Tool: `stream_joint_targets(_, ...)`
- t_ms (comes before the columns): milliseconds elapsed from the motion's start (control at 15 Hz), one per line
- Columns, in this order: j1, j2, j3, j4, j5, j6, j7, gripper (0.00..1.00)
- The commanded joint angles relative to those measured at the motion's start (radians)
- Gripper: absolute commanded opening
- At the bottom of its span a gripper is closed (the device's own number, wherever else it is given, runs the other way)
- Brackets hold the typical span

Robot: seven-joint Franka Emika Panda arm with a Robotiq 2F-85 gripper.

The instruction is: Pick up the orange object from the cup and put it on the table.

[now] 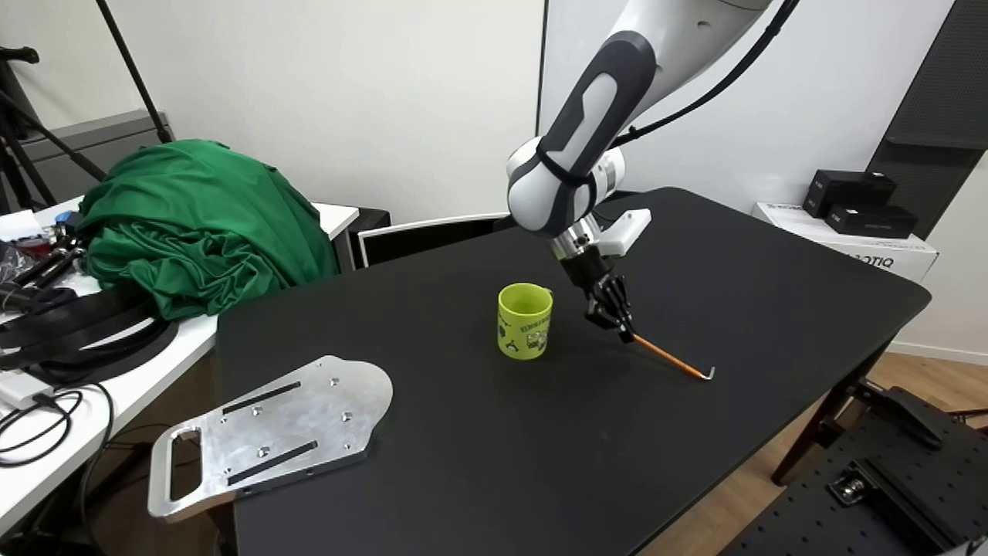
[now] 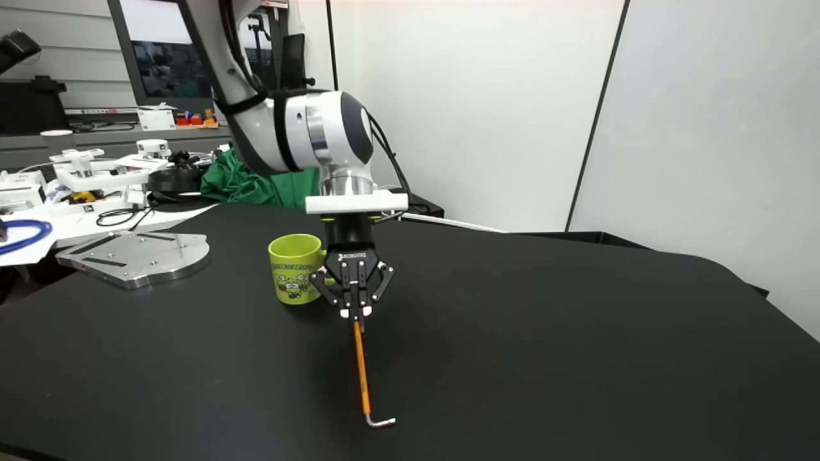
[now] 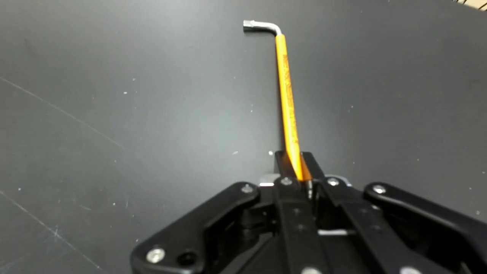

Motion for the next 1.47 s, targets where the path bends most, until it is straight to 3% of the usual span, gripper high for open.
stream_joint_targets(0, 0.0, -0.023, -0.004, -0.048, 0.004, 0.115, 0.047, 0.02)
stream_joint_targets(867, 0.008, -0.081, -0.053, -0.139, 0.014, 0.382, 0.125, 0.02)
stream_joint_targets(933, 0.009, -0.083, -0.055, -0.144, 0.014, 0.388, 0.125, 0.34)
stream_joint_targets(1067, 0.012, -0.086, -0.06, -0.15, 0.01, 0.396, 0.125, 0.41)
stream_joint_targets(1400, -0.003, -0.106, -0.049, -0.158, 0.034, 0.387, 0.095, 0.75)
